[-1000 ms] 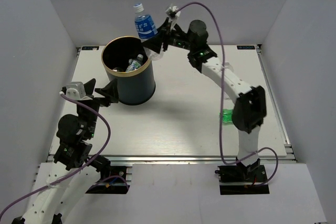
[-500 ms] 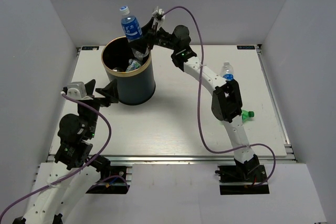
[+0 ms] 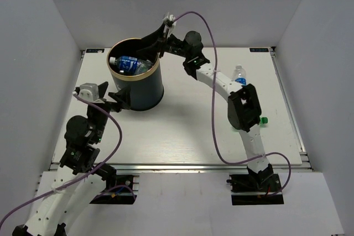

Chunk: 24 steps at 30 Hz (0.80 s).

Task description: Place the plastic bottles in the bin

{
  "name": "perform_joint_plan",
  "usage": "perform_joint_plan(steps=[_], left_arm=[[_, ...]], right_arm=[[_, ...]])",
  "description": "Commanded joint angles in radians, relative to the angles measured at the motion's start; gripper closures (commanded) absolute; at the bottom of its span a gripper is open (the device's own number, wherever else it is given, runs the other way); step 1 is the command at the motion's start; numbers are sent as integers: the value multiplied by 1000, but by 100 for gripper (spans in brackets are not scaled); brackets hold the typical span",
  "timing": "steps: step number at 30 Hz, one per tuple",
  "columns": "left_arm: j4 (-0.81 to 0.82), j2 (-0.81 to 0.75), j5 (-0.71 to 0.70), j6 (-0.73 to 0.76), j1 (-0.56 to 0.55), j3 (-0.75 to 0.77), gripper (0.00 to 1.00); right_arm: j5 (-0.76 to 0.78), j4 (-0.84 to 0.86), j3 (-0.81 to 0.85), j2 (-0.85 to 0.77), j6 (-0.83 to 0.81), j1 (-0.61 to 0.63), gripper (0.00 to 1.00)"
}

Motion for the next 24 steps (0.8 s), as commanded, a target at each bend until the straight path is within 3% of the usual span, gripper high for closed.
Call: perform_joint_plan(steps=[1,4,5,7,8,9,12,14,15,18,20,24], left_arm=[[35,40,155,34,4,-3,0],[48,129,295,25,4,26,3],[48,164,333,25,4,43,9],[26,245,454,14,4,106,18],[2,340,493,14,4,129,24],[-18,390,537,14,4,153,42],[-101,588,623,14,-25,280,63],[-148,666,636,23,-48,320,62],[-158,718,645,23,-66,345,47],[-204,769,645,44,-86,373,21],[-213,778,645,55,-117,373,18],[-184,706,616,55,-126,282,13]], right_arm=[[29,56,-88,-252,-145,-2,10],[249,-241,-188,-455,-314,7,10],[505,-353,-261,-531,-327,7,12],[651,-555,-338,-652,-307,0,30],[855,-601,-402,-690,-314,1,35],[906,-633,-483,-798,-330,0,38],[1132,-787,-652,-920,-316,-3,44],[1272,-865,-698,-943,-336,-20,41],[1313,-962,-708,-934,-333,-34,32],[1309,-1090,-632,-831,-339,-63,20],[1301,-1208,-572,-767,-351,-101,11],[1281,-1385,-435,-568,-308,-189,10]])
